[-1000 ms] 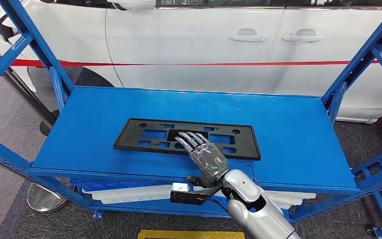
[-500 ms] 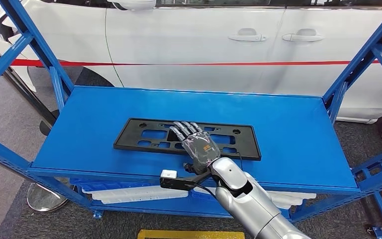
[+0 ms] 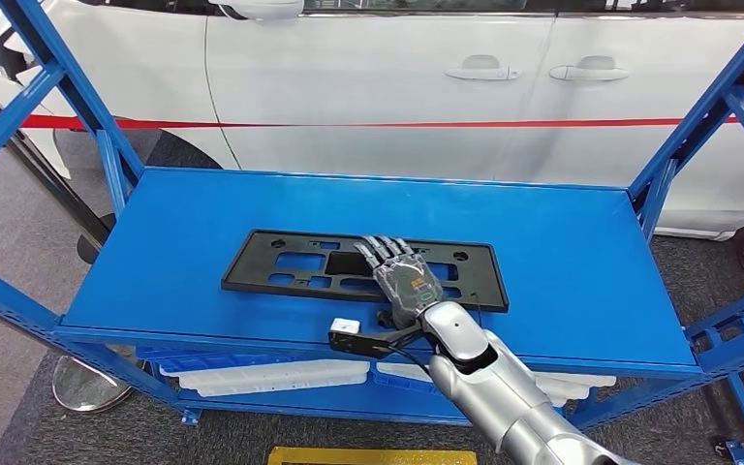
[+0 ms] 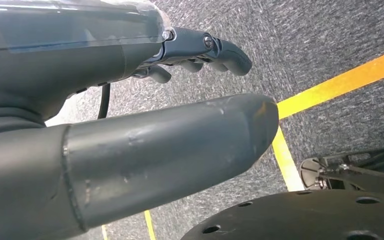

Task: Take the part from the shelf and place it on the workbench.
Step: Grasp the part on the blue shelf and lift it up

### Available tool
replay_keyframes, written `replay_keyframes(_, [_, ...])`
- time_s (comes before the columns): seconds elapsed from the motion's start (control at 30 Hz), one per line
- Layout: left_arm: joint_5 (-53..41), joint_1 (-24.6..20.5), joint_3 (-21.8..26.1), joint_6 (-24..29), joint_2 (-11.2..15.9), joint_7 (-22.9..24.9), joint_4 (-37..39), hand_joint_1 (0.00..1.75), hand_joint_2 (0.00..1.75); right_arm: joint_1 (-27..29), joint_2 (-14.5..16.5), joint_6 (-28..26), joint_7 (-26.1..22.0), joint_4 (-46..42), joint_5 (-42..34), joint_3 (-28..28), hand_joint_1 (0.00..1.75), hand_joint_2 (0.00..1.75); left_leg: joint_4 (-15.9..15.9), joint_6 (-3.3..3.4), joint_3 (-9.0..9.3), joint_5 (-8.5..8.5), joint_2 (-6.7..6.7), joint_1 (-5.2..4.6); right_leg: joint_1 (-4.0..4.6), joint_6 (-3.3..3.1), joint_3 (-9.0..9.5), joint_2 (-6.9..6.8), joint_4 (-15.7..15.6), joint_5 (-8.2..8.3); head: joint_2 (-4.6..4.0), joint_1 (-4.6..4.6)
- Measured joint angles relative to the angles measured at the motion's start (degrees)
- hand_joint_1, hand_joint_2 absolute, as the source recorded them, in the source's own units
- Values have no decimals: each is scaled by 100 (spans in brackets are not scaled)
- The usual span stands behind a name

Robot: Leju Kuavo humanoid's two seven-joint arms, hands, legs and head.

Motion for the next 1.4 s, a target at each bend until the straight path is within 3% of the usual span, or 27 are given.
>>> replay_keyframes(0.03, [17,0,-11,-1,1,-19,0,0,0,-11,10,11,1,51,1,-9,137,175,0,0,0,0,0,0,0,0,0,0,0,0,0,0])
replay_keyframes(0.07, [37,-1,-22,-1,2,-41,1,0,0,-19,22,24,1,106,1,-19,170,175,0,0,1,0,0,0,0,0,0,0,0,0,0,0])
replay_keyframes(0.1, [57,-1,-34,-2,3,-64,3,0,0,-24,34,35,2,161,2,-28,174,175,0,0,2,0,0,0,0,0,1,0,0,0,0,0])
replay_keyframes(1.4, [255,-10,-207,-109,125,37,13,0,0,-81,57,-95,-169,489,36,-96,175,175,7,-6,8,5,-1,0,0,-2,11,0,0,6,0,0])
